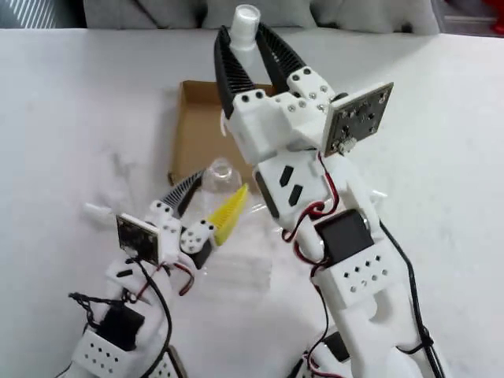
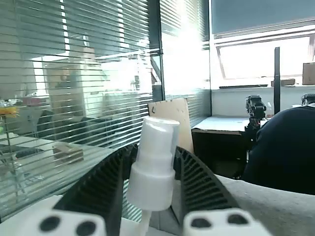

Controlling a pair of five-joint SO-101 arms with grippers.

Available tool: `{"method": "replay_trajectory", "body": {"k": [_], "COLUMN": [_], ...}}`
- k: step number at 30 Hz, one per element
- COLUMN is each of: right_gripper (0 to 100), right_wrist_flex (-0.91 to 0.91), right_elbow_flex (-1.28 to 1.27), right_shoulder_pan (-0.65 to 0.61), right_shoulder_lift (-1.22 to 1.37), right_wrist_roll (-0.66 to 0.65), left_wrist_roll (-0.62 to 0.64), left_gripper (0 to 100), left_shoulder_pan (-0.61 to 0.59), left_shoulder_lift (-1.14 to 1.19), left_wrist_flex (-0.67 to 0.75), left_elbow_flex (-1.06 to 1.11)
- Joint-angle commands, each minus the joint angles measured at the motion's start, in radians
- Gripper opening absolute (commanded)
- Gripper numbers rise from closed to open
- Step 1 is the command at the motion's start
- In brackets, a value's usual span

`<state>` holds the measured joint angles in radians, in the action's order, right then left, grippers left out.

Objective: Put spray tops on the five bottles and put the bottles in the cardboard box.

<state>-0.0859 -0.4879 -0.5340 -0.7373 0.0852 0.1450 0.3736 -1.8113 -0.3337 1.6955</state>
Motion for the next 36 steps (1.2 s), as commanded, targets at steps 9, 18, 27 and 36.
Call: {"method": "replay_trajectory", "body": {"k": [9,18,27,36], "right_gripper": [1.8,1.8,1.8,1.8], "right_wrist_flex": [-0.127,-0.213,-0.090,-0.082], "right_elbow_flex": [0.006,-0.009,-0.137,-0.238], "right_shoulder_pan": [-0.056,-0.058,-0.056,-0.062], "right_shoulder_lift": [-0.140,-0.142,-0.150,-0.151], "right_wrist_roll": [0.009,0.009,0.009,0.011], "left_wrist_roll": [-0.028,-0.028,-0.028,-0.028], "left_gripper": [12,12,12,12], "left_shoulder_pan": [0.012,0.012,0.012,0.012], "left_shoulder_lift": [-0.015,-0.015,-0.015,-0.015], "left_wrist_flex": [-0.005,-0.005,-0.005,-0.005], "left_elbow_flex": [-0.003,-0.003,-0.003,-0.003]}}
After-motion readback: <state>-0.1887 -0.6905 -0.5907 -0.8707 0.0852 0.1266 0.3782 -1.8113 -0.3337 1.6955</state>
